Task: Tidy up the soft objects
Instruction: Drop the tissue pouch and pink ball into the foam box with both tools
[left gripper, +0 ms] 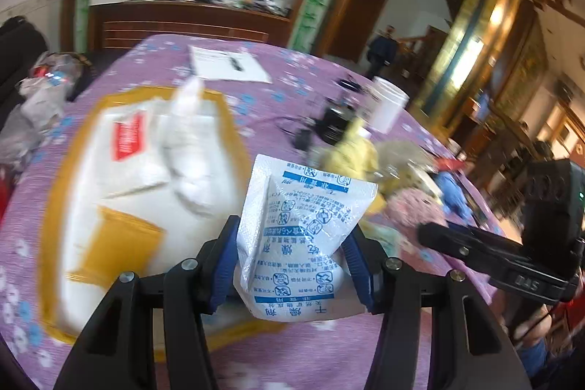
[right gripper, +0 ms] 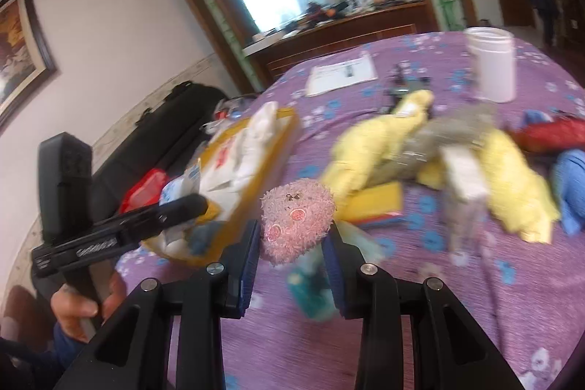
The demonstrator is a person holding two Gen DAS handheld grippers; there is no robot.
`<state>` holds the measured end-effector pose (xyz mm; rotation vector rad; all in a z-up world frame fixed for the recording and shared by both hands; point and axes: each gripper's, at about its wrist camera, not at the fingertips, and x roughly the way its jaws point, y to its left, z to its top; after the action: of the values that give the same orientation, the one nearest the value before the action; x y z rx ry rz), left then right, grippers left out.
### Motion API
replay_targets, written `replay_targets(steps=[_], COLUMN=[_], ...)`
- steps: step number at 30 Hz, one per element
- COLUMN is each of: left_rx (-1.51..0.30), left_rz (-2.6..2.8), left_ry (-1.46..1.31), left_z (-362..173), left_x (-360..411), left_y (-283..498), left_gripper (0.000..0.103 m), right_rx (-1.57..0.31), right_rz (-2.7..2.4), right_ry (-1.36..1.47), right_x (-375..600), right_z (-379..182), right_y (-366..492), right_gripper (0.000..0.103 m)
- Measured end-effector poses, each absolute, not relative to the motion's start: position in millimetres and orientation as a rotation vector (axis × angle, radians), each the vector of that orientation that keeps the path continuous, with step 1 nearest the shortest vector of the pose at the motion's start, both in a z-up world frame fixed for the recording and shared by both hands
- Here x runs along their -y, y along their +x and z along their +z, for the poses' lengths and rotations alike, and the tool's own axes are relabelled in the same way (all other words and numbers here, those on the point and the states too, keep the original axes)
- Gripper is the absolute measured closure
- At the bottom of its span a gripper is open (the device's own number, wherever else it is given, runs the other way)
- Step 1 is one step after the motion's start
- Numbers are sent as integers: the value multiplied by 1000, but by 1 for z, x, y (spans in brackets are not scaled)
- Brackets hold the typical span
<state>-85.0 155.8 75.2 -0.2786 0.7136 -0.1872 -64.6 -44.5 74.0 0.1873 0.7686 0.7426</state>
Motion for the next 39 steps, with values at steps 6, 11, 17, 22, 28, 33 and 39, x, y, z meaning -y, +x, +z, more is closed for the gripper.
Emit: replay_targets(steps=[6, 11, 17, 22, 28, 33, 39], left_rx=[-708, -723, -815, -860, -884, -917, -925], left_rz=[-71, 15, 44, 71, 77, 68, 78], left_ry=[-283, -273, -285, -292, -314, -317, -328], left_z=[89, 93, 75, 59, 48, 35, 31], left_x=[-213, -253, -282, -292, -300, -299, -300], left_y=[-76, -48, -2, 20, 30, 40, 46], left_gripper=[49, 49, 49, 49, 49, 49, 46], right_rx=[-775, -800, -838, -884, -979, -1023, -1014], right_rz=[791, 768, 711, 664, 644, 646, 657], right_ry=[134, 64, -9, -21, 7, -4, -47], right_x=[-7, -59, -110, -143, -166, -175, -174], right_z=[97, 98, 89, 74, 47, 34, 42], right_y=[-46, -11, 40, 83, 115, 123, 117], right_gripper=[66, 66, 66, 66, 66, 66, 58])
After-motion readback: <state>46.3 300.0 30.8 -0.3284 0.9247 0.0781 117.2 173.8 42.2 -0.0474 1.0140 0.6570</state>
